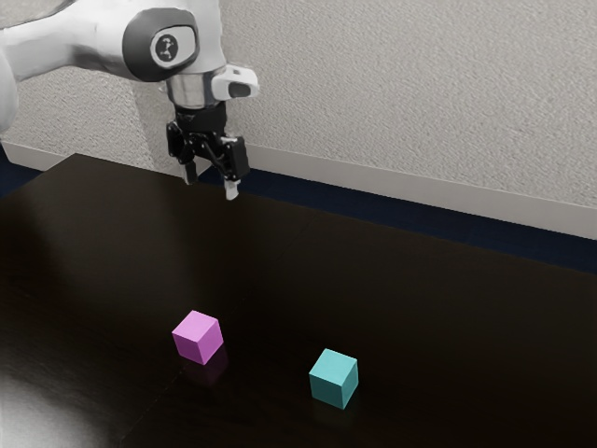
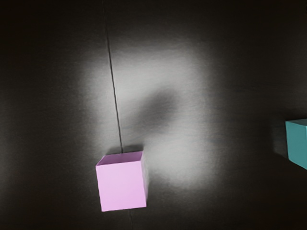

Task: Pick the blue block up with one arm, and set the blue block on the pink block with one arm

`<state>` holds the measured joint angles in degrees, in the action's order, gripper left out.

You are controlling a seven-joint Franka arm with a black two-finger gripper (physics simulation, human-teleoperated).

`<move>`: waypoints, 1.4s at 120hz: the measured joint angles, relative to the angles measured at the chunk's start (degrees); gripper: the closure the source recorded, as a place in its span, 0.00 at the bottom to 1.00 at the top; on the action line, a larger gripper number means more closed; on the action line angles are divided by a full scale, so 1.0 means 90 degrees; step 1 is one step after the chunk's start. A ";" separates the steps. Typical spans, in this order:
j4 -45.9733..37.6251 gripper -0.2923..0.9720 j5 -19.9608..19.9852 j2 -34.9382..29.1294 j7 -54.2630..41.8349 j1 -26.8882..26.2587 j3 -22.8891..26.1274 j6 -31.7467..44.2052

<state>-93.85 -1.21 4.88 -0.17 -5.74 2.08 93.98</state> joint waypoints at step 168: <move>-0.1924 0.23 0.0606 0.0843 0.1422 -0.1150 0.0748 0.2797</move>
<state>-111.16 4.25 12.46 12.63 -16.09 8.81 119.15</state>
